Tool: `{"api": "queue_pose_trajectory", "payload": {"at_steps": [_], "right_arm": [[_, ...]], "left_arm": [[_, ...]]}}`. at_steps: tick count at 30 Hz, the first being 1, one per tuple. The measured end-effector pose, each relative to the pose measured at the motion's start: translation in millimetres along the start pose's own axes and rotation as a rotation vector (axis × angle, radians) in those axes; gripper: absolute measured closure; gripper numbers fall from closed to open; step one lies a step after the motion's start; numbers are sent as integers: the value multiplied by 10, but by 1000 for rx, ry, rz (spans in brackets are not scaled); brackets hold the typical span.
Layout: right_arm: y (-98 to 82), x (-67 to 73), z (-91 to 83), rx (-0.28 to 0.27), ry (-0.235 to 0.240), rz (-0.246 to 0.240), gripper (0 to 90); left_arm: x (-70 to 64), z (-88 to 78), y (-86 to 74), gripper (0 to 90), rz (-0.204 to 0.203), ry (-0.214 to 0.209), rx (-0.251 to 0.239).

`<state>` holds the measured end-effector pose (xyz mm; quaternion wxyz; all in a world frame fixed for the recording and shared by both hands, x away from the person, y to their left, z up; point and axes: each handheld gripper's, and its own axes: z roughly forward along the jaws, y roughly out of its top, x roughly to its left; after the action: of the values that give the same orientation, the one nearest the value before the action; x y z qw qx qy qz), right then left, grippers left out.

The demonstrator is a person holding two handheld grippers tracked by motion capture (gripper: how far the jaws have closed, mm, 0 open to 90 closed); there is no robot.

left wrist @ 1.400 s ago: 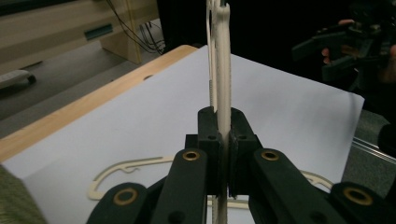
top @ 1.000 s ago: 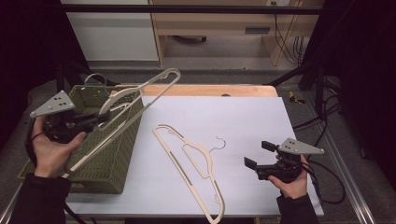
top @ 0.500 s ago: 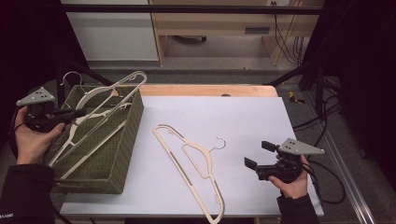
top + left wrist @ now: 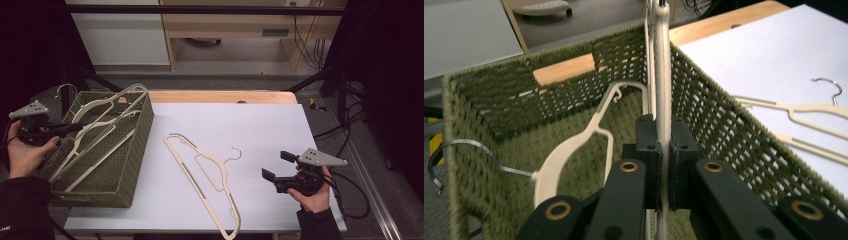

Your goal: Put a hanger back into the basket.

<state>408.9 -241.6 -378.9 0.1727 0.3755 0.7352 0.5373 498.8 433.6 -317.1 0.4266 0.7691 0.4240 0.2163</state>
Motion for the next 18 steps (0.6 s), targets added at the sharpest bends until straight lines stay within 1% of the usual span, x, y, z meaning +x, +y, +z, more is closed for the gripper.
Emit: {"api": "queue_pose_trajectory", "payload": {"at_steps": [1,2,4,6,10,13,16,17,18], "right_arm": [[1,3,2,-1,0,4,75],[0,4,5,-1,-3,5,76],[-1,3,8,1,-3,2,76],[-3,3,11,5,-2,0,77],[-5,7,22,6,-6,0,77],[-5,6,19,6,-7,1,77],[-4,7,16,5,-9,2,78],[-5,8,16,5,-9,1,78],[-5,9,16,5,-9,0,78]], "left_arm": [[10,-4,-19,863,-3,-3,7],[18,-2,-37,863,2,0,28],[15,41,-89,863,-1,7,66],[19,99,-156,863,-12,9,94],[18,215,-299,863,-61,-8,101],[-3,288,-380,863,-83,-5,113],[-8,331,-437,859,-125,-11,105],[-6,342,-445,856,-130,-10,109],[-6,359,-453,855,-135,1,114]]}}
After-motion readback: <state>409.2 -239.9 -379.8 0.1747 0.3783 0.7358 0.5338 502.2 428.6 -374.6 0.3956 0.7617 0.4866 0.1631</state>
